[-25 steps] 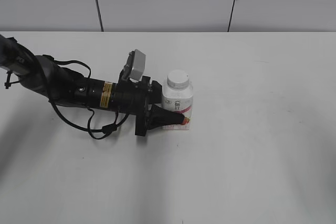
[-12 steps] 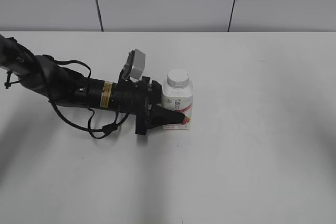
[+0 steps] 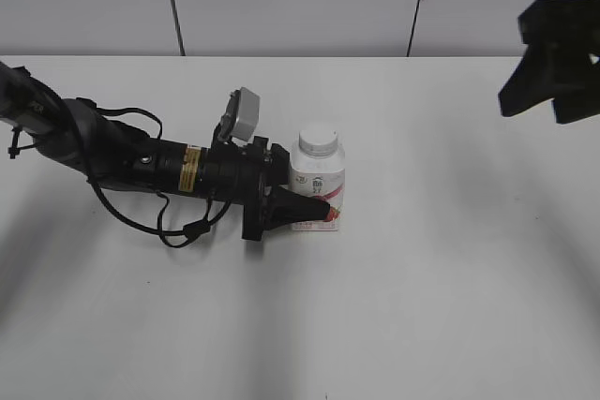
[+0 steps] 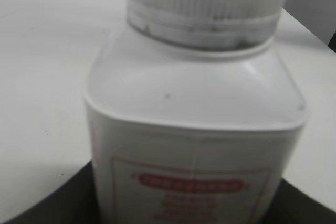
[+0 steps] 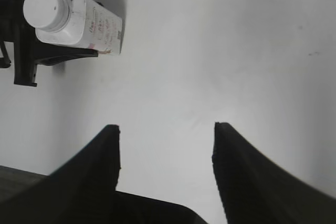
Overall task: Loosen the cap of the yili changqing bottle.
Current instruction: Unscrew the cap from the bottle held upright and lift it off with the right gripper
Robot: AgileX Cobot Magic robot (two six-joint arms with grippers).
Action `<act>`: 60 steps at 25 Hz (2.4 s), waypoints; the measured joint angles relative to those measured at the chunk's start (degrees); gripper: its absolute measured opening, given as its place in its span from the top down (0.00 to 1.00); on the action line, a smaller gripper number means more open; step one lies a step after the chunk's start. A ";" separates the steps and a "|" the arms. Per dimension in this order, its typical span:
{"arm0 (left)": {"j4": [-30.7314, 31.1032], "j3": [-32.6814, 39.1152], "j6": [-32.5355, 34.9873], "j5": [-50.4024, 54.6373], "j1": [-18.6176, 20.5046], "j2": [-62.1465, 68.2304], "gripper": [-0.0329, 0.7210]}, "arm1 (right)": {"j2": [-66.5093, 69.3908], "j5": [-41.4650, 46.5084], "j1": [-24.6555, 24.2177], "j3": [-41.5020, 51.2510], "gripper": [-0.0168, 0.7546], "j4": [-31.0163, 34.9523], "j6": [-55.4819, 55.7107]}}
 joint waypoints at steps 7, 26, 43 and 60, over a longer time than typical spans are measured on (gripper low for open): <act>-0.04 0.00 0.00 0.00 0.00 0.00 0.41 | 7.39 0.87 5.30 -6.89 0.40 1.16 2.82; -0.07 0.00 0.00 0.01 0.00 0.00 0.41 | 33.76 10.63 14.16 -32.95 0.40 1.41 20.49; -0.27 0.00 0.00 0.01 0.00 0.00 0.41 | 41.09 8.33 15.76 -38.56 0.30 -1.97 24.20; -0.43 0.00 0.00 0.07 0.00 0.00 0.41 | 41.57 7.33 16.96 -38.63 0.29 -2.55 24.48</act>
